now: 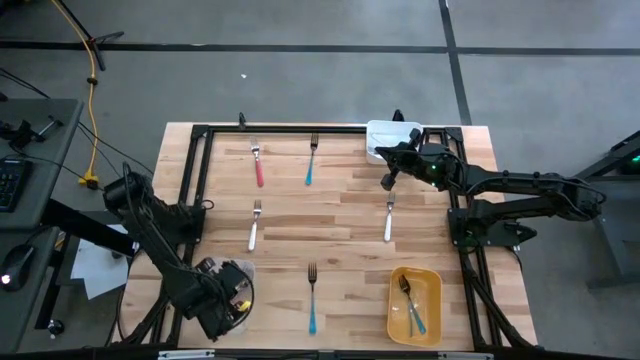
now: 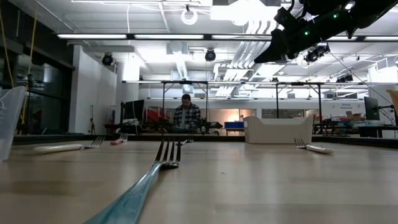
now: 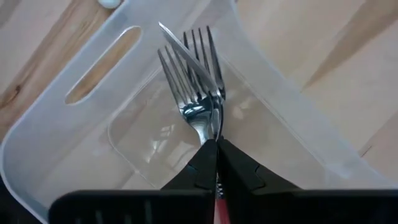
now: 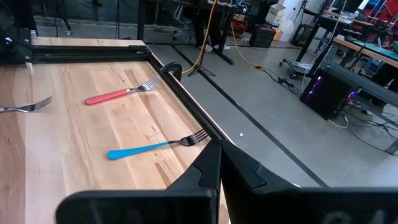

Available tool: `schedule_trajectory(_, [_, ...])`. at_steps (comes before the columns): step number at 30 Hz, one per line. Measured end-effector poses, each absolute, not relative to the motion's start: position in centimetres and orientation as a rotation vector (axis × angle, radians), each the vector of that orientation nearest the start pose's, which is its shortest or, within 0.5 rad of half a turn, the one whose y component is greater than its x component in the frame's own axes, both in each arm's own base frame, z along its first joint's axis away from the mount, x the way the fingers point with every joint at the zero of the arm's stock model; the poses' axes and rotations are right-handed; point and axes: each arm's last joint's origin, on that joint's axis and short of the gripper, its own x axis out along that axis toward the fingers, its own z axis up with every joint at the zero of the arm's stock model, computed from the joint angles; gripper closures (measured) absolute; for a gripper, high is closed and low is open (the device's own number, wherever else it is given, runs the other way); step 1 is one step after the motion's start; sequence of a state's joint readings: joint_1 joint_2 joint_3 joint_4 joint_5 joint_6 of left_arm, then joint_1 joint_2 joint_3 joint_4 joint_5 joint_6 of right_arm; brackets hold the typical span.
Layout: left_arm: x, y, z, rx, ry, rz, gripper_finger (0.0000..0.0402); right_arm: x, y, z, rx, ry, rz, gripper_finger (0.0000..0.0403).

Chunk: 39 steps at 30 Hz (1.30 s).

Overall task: Sort silverware by color (type)
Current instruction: Put the center pink fork into the transparent bin, then put the middle right white fork into the white bin

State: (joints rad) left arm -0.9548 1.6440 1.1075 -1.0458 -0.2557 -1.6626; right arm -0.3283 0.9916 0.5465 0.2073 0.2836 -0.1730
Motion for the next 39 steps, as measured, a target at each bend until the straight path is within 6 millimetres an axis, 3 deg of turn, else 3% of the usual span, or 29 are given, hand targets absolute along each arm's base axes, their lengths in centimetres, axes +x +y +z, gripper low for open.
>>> schedule_trajectory(12, [17.3,-21.1,21.8,-0.443,1.262,0.477,0.0334,20.1,-7.7,24.9,-0.152,0.311,-0.583,0.0401])
schedule_trajectory(17, [18.5,-19.5,23.4,-0.32,1.139,0.365,0.0338,20.0,-7.7,24.6,-0.15,0.336,-0.58,0.0401])
schedule_trajectory(23, [21.7,-16.5,25.2,-0.144,0.94,0.268,0.0373,20.0,-7.7,24.7,-0.144,0.333,-0.581,0.0401])
schedule_trajectory(27, [24.0,-13.9,24.6,-0.099,0.858,0.146,0.0397,20.0,-7.7,24.7,-0.144,0.334,-0.581,0.0401])
schedule_trajectory(32, [26.7,-10.2,22.6,-0.102,0.721,-0.036,0.04,20.0,-7.7,24.6,-0.144,0.334,-0.581,0.0401])
schedule_trajectory(39, [28.0,-4.7,20.0,-0.09,0.486,-0.141,0.0401,20.1,-7.7,24.6,-0.141,0.336,-0.581,0.0401])
